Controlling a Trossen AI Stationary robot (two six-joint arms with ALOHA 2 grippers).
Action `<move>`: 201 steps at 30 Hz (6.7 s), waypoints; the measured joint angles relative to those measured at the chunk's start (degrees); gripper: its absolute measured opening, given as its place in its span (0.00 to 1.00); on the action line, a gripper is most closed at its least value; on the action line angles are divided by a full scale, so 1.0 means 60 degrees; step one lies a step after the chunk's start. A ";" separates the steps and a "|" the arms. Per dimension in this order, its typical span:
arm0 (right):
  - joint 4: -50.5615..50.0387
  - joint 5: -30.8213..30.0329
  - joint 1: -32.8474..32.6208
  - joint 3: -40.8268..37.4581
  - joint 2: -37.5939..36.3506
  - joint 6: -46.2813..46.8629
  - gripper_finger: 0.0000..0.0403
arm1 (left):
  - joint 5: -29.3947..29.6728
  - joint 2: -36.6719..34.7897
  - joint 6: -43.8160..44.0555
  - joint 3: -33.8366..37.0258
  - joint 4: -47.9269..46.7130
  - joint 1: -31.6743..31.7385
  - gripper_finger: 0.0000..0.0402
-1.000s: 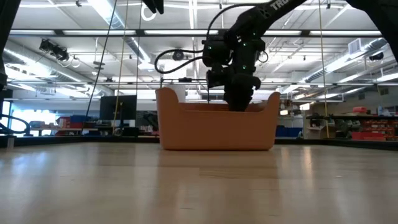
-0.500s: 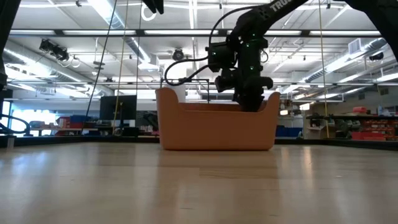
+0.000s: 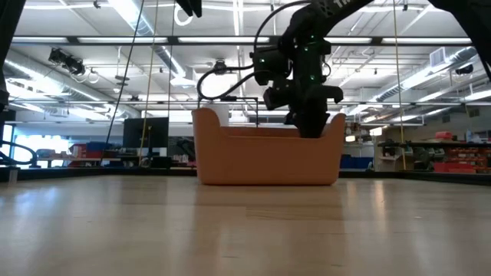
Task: Pick and place USB-C Cables
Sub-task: Adjust the white USB cable in the orange bin, then move the orange bin to the center of the table, then return to Home Position
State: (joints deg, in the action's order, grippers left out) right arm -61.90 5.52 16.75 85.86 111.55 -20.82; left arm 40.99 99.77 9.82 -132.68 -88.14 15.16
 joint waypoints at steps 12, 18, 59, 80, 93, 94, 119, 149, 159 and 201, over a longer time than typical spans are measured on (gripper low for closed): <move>-0.0177 -0.0254 -0.0083 0.0039 -0.0004 0.0079 0.28 | 0.0000 -0.0001 0.0053 0.0000 0.0004 -0.0002 0.51; 0.0164 -0.0810 0.0265 0.0536 -0.0011 0.0040 0.29 | 0.0000 0.0003 0.0076 0.0000 0.0011 0.0000 0.51; 0.2670 0.0313 0.3348 0.2050 -0.0007 0.0027 0.00 | -0.0011 -0.0001 0.0093 0.0000 0.0090 -0.0004 0.51; 0.3659 0.1344 0.2515 0.0430 -0.0004 0.0949 0.00 | -0.0033 -0.0001 0.0464 0.0000 0.0084 0.0000 0.51; 0.3458 0.1268 0.1712 0.0430 -0.0004 0.0945 0.00 | -0.0055 -0.0001 0.0406 0.0000 0.0066 0.0000 0.51; 0.3507 0.1271 0.1695 0.0430 -0.0004 0.0885 0.00 | -0.0055 -0.0001 0.0397 0.0000 0.0066 -0.0004 0.51; 0.4668 0.2087 0.2008 0.0430 -0.0004 0.0474 0.00 | -0.0058 -0.0001 0.0401 0.0000 -0.0043 0.0000 0.51; 0.4798 0.2320 0.0854 0.0685 -0.0004 0.0554 0.00 | -0.0058 -0.0001 0.0437 0.0000 -0.0029 0.0000 0.51; 0.4668 0.2302 0.0506 0.0685 -0.0004 0.0776 0.00 | -0.0058 -0.0001 0.0441 0.0000 -0.0025 0.0000 0.51; 0.0703 0.1876 0.4991 0.0687 -1.0449 0.0072 0.00 | -0.0942 -0.1657 0.0918 0.0004 -0.0311 -0.3739 0.02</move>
State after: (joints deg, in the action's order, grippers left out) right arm -57.68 16.78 46.69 89.99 48.85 -20.38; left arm 35.34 89.83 15.33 -132.66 -90.00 -7.28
